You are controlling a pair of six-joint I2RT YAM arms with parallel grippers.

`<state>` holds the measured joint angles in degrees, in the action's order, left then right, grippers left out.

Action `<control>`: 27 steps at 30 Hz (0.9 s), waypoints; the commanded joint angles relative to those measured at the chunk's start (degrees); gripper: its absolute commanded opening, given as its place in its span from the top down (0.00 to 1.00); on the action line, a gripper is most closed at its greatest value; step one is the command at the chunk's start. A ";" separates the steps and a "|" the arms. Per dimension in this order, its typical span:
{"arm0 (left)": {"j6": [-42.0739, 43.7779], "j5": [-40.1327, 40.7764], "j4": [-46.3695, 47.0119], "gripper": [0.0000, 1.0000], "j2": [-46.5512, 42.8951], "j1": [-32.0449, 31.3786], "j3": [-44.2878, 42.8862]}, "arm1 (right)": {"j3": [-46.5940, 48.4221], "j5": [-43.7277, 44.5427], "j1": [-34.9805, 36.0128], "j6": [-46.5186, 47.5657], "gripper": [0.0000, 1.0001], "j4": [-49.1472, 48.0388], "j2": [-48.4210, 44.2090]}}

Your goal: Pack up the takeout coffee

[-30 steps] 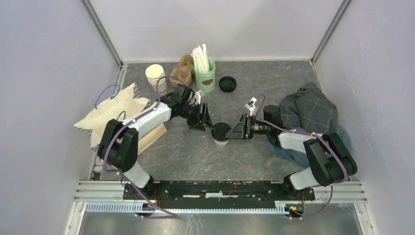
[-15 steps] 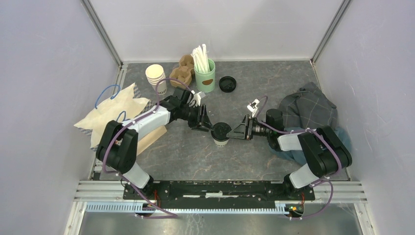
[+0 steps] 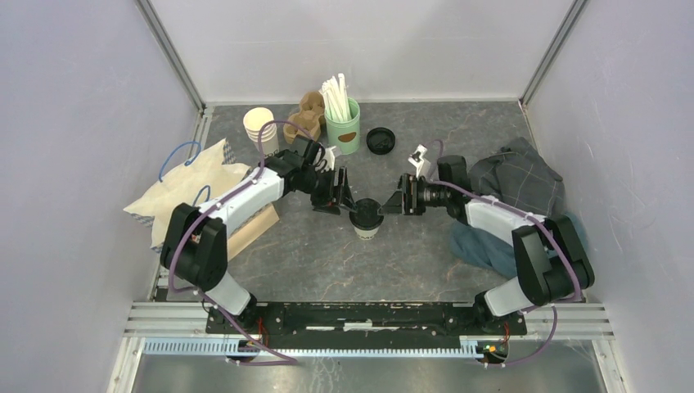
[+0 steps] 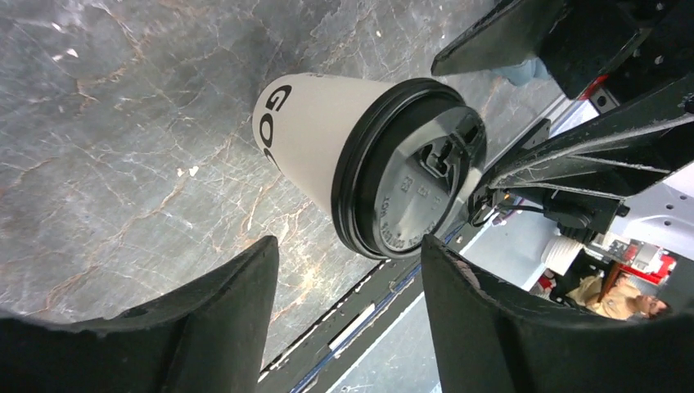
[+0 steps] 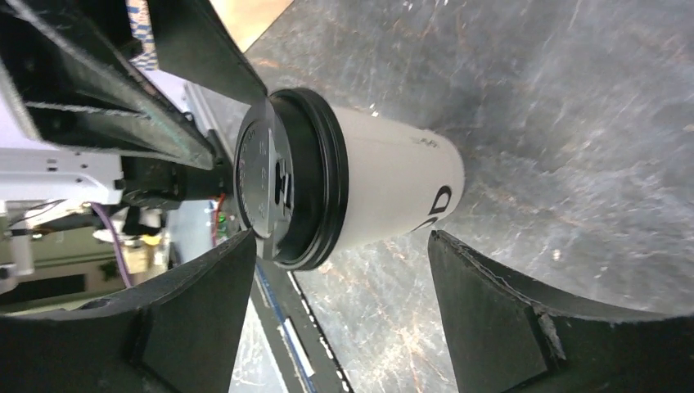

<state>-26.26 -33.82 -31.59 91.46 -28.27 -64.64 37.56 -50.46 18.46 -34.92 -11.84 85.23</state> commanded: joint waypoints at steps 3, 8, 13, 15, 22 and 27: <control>1.93 3.40 -5.82 0.20 -2.29 0.17 -6.84 | 16.81 14.76 3.57 20.88 0.08 35.46 -1.86; 2.24 6.21 -9.24 0.16 -6.33 0.17 -8.31 | 31.00 29.55 10.90 26.35 0.02 48.88 0.96; 0.81 11.48 -10.06 0.15 -14.32 0.23 -9.49 | 44.38 43.18 19.27 28.43 0.02 58.70 6.94; -0.62 14.71 -9.67 0.14 -18.11 0.21 -9.82 | 48.21 46.62 21.69 28.82 0.02 61.29 9.50; -2.65 17.48 -7.87 0.11 -26.54 0.16 -10.41 | 54.11 51.07 26.82 29.38 0.02 63.89 14.24; -2.74 16.58 -8.15 0.10 -27.99 0.16 -10.35 | 54.99 51.49 28.36 29.21 0.02 63.86 15.95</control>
<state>-27.42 -18.00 -40.21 63.61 -28.18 -74.17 89.69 -2.04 45.84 -6.44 50.41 100.60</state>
